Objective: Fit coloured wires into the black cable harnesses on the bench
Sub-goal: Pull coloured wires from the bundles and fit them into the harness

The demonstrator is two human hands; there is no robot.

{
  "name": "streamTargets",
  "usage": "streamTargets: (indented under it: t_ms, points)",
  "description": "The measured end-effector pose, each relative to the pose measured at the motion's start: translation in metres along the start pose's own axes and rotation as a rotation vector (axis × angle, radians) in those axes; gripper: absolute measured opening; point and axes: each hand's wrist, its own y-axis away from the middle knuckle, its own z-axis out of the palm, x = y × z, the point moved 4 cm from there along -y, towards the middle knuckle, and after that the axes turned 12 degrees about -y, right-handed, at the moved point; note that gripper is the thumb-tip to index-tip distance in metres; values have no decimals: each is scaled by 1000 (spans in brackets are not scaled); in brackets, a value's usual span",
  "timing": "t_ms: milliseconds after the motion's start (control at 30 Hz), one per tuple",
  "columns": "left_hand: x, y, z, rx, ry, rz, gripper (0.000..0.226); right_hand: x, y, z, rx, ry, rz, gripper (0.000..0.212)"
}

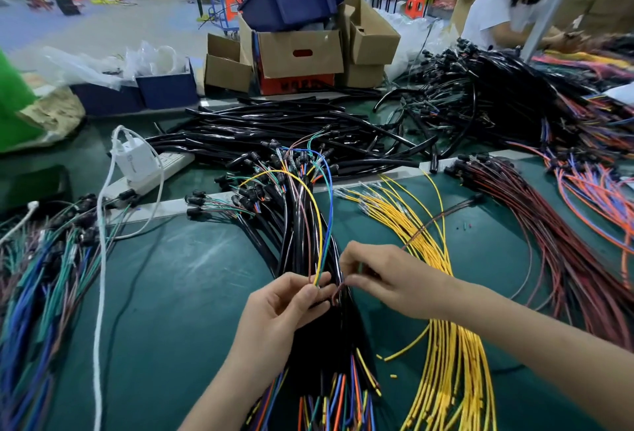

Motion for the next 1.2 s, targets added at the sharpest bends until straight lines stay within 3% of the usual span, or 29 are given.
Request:
streamTargets:
  t_ms: [400,533,967,1200]
  points:
    - [2,2,-1,69,-146,45,14,-20,-6,7,207,-64,-44,7]
    - [1,2,-3,21,-53,-28,12,-19,-6,8,214,-231,-16,3]
    - [-2,1,-6,25,30,-117,17,-27,-8,9,191,-119,-67,7]
    - [-2,2,-7,-96,33,-171,21,-28,-6,15,167,-184,-114,9]
